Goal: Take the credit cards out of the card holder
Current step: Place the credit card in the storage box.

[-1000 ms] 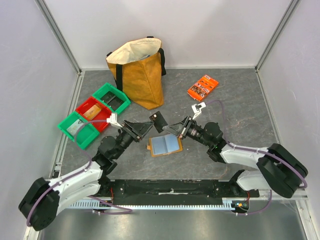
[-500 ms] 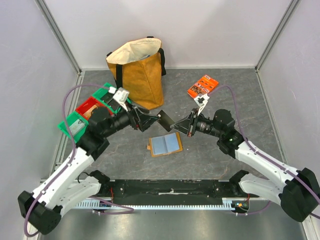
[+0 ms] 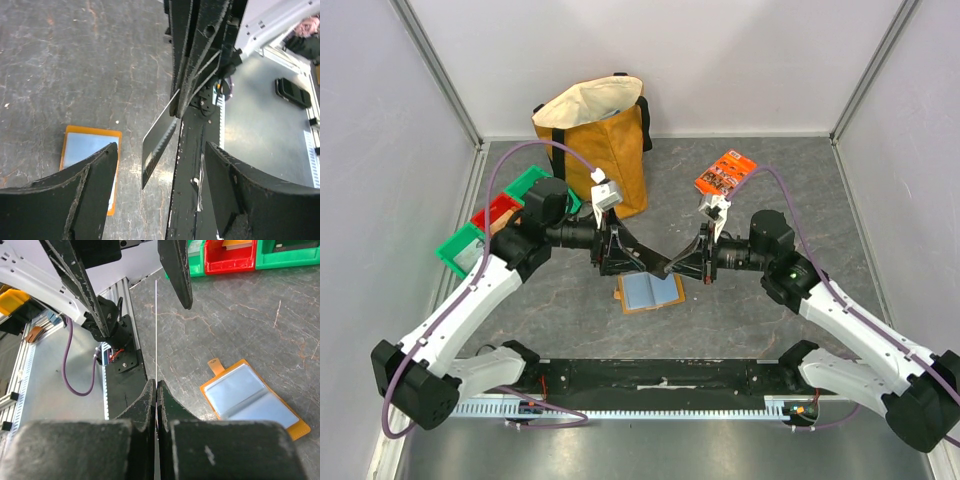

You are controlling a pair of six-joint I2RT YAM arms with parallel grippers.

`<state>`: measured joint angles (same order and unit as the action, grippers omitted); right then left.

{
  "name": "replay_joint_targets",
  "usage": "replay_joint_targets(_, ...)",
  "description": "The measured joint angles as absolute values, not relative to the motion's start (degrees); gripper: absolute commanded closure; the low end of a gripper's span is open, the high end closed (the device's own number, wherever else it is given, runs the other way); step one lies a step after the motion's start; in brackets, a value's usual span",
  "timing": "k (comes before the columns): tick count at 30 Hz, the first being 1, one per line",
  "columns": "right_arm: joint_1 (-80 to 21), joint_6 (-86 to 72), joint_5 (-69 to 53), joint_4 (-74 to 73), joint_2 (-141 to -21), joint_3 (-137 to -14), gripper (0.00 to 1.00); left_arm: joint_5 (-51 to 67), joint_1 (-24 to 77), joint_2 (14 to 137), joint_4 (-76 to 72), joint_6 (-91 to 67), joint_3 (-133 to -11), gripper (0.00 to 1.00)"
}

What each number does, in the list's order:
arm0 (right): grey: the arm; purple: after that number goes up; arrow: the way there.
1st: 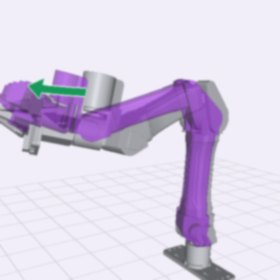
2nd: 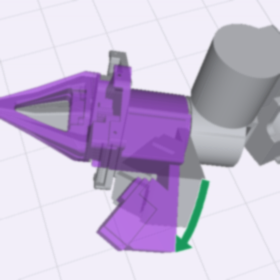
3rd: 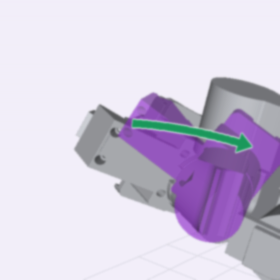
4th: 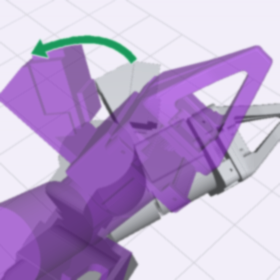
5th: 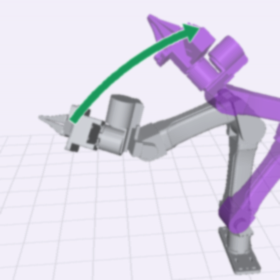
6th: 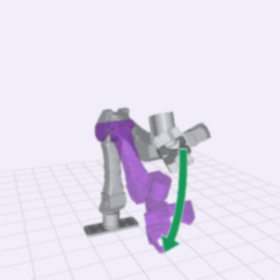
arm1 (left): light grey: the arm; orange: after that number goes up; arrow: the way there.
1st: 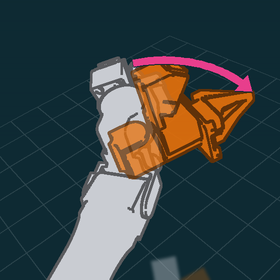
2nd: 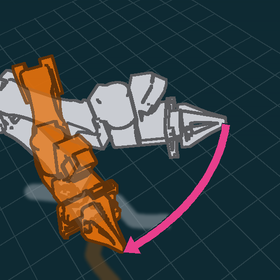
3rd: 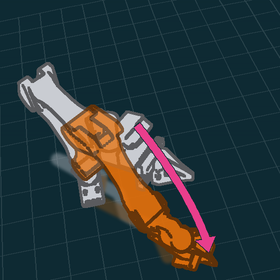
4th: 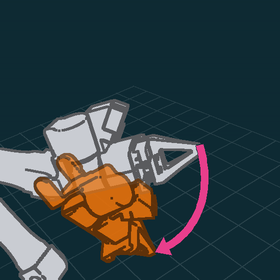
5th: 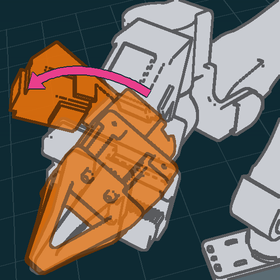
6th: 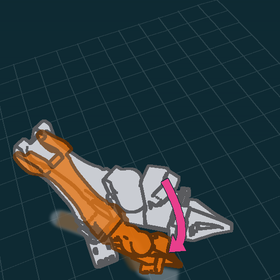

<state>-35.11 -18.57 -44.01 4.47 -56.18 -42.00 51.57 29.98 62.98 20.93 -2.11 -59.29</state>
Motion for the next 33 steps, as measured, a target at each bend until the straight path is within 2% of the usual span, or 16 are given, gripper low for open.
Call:
replay_joint_targets(5,-35.1,-16.0,-45.7,2.0,-55.4,-42.5,1.0,57.5,30.0,64.1,25.3,3.3,-61.5,0.37)
replay_joint_targets(12,-35.1,-14.7,-46.8,1.2,-55.2,-42.6,1.0,61.8,30.0,65.6,27.8,6.3,-62.3,0.58)
replay_joint_targets(15,-35.1,-14.4,-47.4,1.1,-55.2,-42.7,1.0,62.8,30.0,66.1,27.8,6.7,-62.3,0.72)
replay_joint_targets(17,-35.1,-14.3,-47.9,1.0,-55.2,-42.9,1.0,63.4,30.0,66.2,27.8,6.9,-62.3,0.94)
replay_joint_targets(18,-35.1,-14.3,-48.1,1.0,-55.2,-43.0,1.0,63.5,30.0,66.2,27.7,7.0,-62.3,0.98)
replay_joint_targets(21,-35.1,-14.3,-48.4,0.9,-55.2,-43.1,1.0,63.6,29.8,66.3,27.7,7.4,-62.3,0.98)
replay_joint_targets(22,-35.1,-14.3,-48.4,0.9,-55.2,-43.1,0.95,63.6,29.8,66.3,27.7,7.4,-62.3,0.98)
replay_joint_targets(26,-35.1,-14.4,-46.9,0.7,-55.2,-43.1,0.56,63.1,29.2,65.9,26.2,6.8,-61.3,0.98)
replay_joint_targets(28,-35.0,-14.7,-45.6,0.5,-55.2,-43.1,0.4,62.7,28.0,64.9,24.5,5.1,-59.5,0.98)
replay_joint_targets(31,-34.9,-14.7,-42.9,0.2,-55.2,-43.1,0.16,60.2,23.6,62.1,18.8,-0.8,-54.2,0.98)
replay_joint_targets(33,-34.7,-14.9,-41.2,-0.1,-55.1,-43.1,0.04,57.5,19.4,60.3,15.1,-5.5,-50.2,0.98)
